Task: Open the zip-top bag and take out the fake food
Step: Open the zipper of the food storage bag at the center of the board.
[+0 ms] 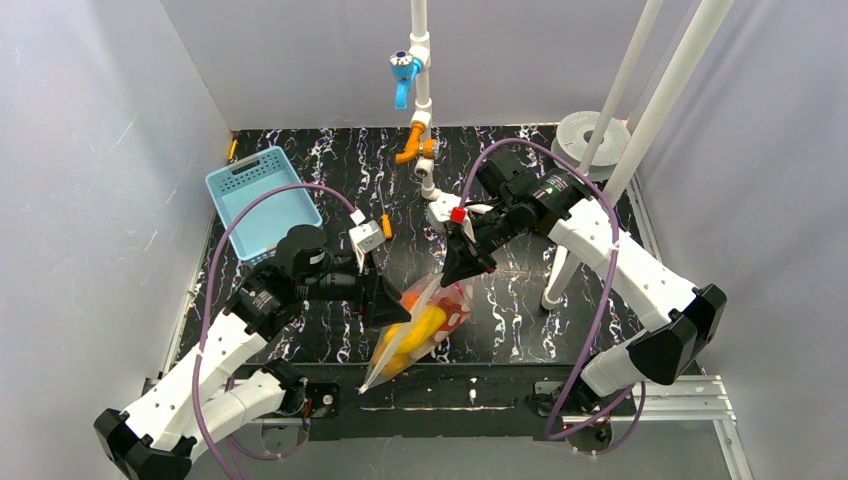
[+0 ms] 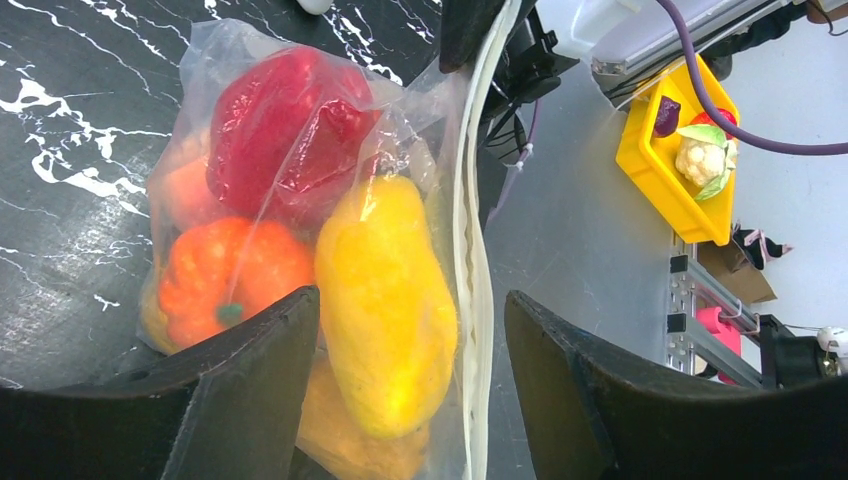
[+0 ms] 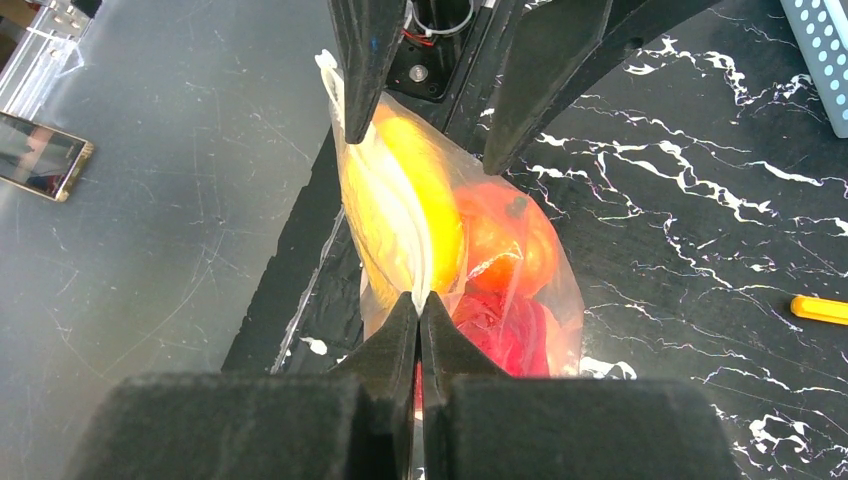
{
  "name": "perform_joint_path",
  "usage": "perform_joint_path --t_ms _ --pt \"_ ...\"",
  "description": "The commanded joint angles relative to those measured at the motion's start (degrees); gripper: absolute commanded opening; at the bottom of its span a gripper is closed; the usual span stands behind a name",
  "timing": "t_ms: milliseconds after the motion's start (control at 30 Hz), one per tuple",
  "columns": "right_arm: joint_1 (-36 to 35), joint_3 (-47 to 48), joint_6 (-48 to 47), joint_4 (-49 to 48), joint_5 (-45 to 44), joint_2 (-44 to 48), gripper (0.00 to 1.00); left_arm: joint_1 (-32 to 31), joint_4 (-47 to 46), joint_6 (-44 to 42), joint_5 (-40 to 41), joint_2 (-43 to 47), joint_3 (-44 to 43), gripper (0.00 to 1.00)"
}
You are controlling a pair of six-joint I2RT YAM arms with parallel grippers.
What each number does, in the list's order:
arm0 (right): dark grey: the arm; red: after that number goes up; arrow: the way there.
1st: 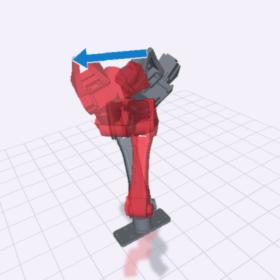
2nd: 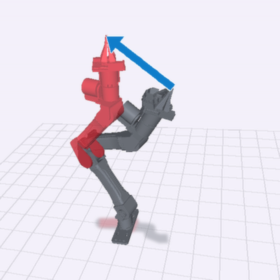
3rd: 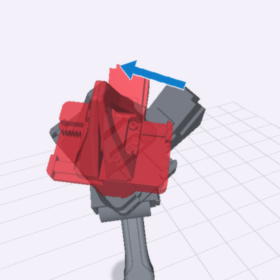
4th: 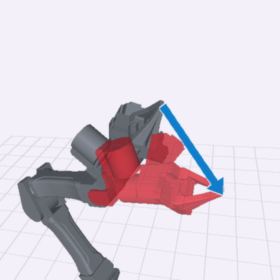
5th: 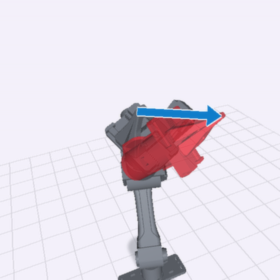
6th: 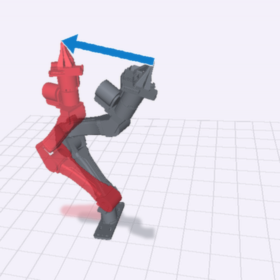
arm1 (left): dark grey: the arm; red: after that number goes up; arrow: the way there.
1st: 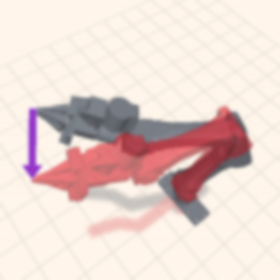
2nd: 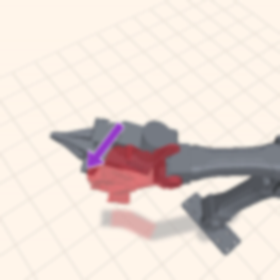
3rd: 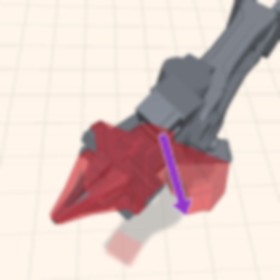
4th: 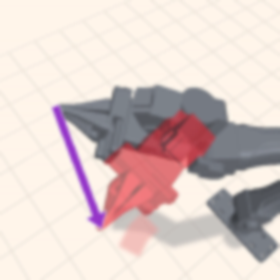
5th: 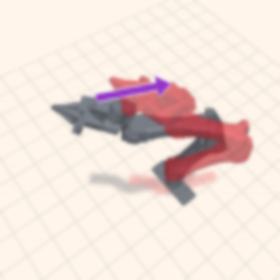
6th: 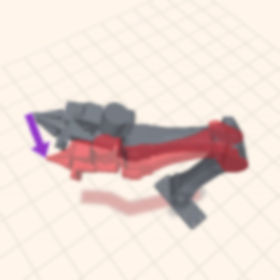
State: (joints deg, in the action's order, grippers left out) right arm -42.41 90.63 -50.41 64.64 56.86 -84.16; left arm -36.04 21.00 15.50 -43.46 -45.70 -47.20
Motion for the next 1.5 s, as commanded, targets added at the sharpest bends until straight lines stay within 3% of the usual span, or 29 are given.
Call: perform_joint_path --t_ms 0,200,400,700,800,967,1333,1400,1467 --pt "-0.07 1.7 -0.69 0.81 0.27 0.17 0.01 -1.27 -2.46 1.33 0.89 -0.4 0.8 0.64" --pt "-0.09 1.1 -0.09 0.26 0.27 0.75 0.01 -2.12 -3.06 2.4 1.29 -2.18 0.91 0.47" --pt "-0.08 0.7 0.5 -0.23 0.46 0.95 0.01 -2.79 -3.07 3.09 0.96 -3.29 0.63 0.39" --pt "-0.06 0.43 4.12 -3.04 -1.99 0.8 0.01 -4.55 -6.27 5.76 -2.71 -3.76 1.3 0.52" --pt "-0.04 0.53 5.17 -3.66 -2.31 0.74 0.01 -4.8 -5.87 5.68 -1.46 -4.29 1.26 0.47" --pt "-0.05 1.05 7.46 -5.03 -3.05 0.56 0.01 -4.94 -4.49 5.1 -1.17 -6.43 -0.26 0.27" --pt "0.25 1.14 8.77 -5.71 -2.56 0.98 0.01 -5.1 -1.28 2.91 1.87 -7.37 -3.03 0.39" --pt "0.23 1.27 9.33 -6.08 -2.7 0.93 0.01 -5.13 -1.36 3.3 1.65 -7.92 -2.95 0.39" --pt "0.31 1.28 10.81 -7.06 -3.49 0.91 0.01 -5.11 -1.7 3.59 0.99 -8.69 -2.91 0.31"
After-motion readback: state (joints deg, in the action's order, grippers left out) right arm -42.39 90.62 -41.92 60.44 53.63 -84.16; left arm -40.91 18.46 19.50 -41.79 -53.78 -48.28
